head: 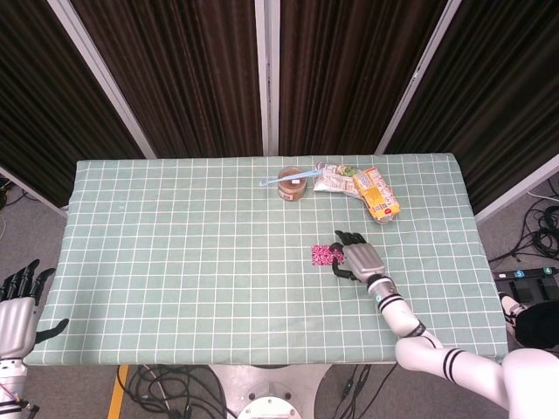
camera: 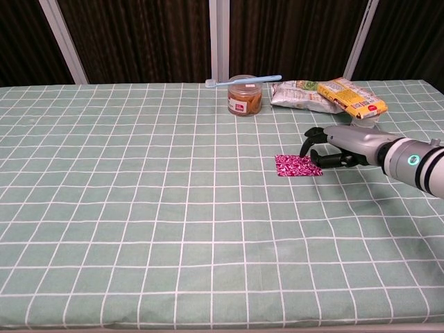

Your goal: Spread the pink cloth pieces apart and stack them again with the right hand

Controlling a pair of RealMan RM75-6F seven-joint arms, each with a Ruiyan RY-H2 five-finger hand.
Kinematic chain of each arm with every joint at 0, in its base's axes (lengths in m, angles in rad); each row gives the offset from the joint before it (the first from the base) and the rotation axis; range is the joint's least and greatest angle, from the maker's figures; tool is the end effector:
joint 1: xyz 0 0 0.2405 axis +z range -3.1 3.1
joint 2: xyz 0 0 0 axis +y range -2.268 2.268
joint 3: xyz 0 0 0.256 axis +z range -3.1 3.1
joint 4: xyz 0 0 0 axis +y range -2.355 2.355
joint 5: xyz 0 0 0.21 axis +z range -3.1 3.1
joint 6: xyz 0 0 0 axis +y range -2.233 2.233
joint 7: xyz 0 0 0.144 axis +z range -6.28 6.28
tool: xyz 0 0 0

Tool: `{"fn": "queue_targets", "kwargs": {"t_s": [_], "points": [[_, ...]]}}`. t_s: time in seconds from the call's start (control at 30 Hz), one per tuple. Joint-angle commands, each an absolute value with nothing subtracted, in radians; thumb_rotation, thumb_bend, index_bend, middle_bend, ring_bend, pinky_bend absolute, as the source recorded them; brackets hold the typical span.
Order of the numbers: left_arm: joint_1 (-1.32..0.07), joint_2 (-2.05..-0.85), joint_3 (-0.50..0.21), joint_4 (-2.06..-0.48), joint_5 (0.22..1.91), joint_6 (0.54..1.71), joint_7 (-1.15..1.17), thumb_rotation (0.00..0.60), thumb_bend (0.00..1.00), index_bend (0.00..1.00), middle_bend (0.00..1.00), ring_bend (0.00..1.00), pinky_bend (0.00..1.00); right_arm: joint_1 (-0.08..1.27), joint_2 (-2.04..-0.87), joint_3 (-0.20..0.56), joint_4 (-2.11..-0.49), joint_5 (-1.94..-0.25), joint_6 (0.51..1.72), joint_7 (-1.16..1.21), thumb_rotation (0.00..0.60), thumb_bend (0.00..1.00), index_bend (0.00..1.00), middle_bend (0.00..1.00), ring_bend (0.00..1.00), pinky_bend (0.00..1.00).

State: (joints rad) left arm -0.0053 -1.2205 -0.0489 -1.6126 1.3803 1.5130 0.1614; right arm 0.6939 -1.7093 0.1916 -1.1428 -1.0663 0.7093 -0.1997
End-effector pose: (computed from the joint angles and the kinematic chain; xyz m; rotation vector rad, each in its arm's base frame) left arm -0.3294 0.1535 0.1353 -1.2540 -0.9458 -0.7447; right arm -0.2159 -0.3518 -0.0675 1.8331 -1.2200 0.7039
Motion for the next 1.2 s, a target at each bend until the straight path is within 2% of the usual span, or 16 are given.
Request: {"fn": "queue_targets", "kwargs": {"t_s": [0.03,0.27,0.43,0.97,1.2], "points": [[-0.005,-1.219,-0.048,-1.612,1.38,1.512,0.161,0.6,0.16,0.22,0.15,0.11,0.13,0.712,-1.735,0.194,-1.104,-1.074,0.699,-0.181,0.157,0.62,0.26,0.0,0.0,0.0],[-0.002,-1.217,-0.047,-1.612,1.381,1.515,0.16,0.6,0.16,0.22,0.15,0.11,0.13,0.733,-1.761,0.183,-1.046,-1.082,0.677,-0.172,0.158,0.61,0.26,0.0,0.0,0.0],[-0.002,-1.217,-0.049,-1.613,1.379,1.514,0.161,0.6,0.16,0.22,0.15,0.11,0.13,0.729,-1.749,0.165,-1.06,-1.099,0.679,-0.171,0.153,0.61,0.26,0.0,0.0,0.0],[-0.009,-1.222,-0.051,-1.614,1.385,1.508,0.169,0.6,0.16,0.22,0.15,0.11,0.13,0.662,-1.586,0.038,-1.357,-1.162,0.745,-0.267,0.157,0.61,0.26,0.0,0.0,0.0],[-0.005,-1.224,-0.049,-1.611,1.387,1.513,0.164,0.6,0.16,0.22,0.15,0.11,0.13,0.653,-1.548,0.051,-1.418,-1.159,0.785,-0.266,0.15,0.62,0.26,0.0,0.0,0.0]]}}
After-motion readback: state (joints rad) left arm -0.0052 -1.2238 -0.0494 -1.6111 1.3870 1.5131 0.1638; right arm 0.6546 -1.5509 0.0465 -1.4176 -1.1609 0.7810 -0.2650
